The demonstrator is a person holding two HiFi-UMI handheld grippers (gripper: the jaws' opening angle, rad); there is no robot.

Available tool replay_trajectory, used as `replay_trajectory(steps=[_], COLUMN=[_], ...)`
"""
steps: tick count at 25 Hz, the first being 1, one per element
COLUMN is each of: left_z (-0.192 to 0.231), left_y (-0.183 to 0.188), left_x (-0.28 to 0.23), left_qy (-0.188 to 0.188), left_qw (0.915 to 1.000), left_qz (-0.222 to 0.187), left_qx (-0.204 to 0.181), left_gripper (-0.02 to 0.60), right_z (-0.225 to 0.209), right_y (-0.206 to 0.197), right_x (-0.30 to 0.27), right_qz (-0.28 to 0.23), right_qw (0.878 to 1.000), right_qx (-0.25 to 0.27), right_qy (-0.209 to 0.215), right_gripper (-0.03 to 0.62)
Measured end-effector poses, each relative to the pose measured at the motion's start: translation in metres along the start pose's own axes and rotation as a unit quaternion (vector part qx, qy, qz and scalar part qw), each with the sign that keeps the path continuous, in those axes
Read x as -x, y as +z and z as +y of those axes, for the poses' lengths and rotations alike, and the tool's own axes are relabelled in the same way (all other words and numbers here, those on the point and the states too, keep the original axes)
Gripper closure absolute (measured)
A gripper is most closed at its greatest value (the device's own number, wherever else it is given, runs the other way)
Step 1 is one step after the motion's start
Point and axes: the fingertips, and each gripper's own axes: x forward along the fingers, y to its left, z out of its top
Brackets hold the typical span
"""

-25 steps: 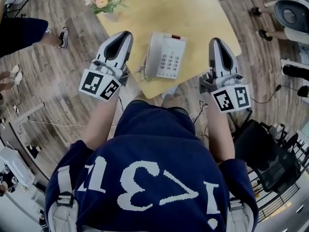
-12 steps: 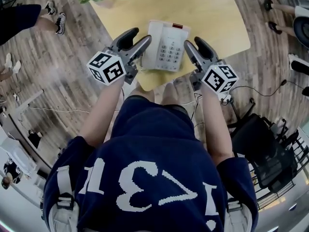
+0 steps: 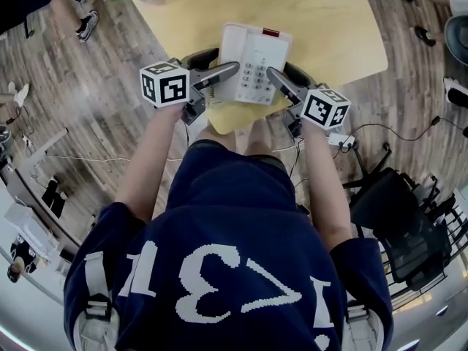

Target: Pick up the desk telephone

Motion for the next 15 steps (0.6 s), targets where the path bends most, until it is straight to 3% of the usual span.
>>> replay_trajectory(steps=[5,8,11,15], left_z=[0.005,0.005,0.007,0.006], left_y=[-0.005,-0.003,-0.002,0.0], left_x=[-0.006,-0.005,-0.002,0.001], left_qy=[-0.004,-0.018,-0.031,-0.014], left_qw=[0.9997,0.999,0.9969,0.9984], left_qz=[0.018,-0.003,-0.027,-0.037], left_qx=[0.016,0.042,0.067,0.04], left_gripper=[0.236,0.236,0.236,0.238], right_z=[0.001,-0.001,-0.006,-0.006], right_y=[0.001,0.006,0.01,0.008], right_x=[-0.004,0.001,0.005,0.004], right_qz=[-0.031,-0.05,-0.072,-0.069], right_qw=[0.999,0.998,0.995,0.996], right_qx=[-0.029,-0.045,-0.066,-0.06], right_qy=[0.001,-0.003,-0.011,-0.011], right_gripper=[0.345,0.347,0.399,0.413])
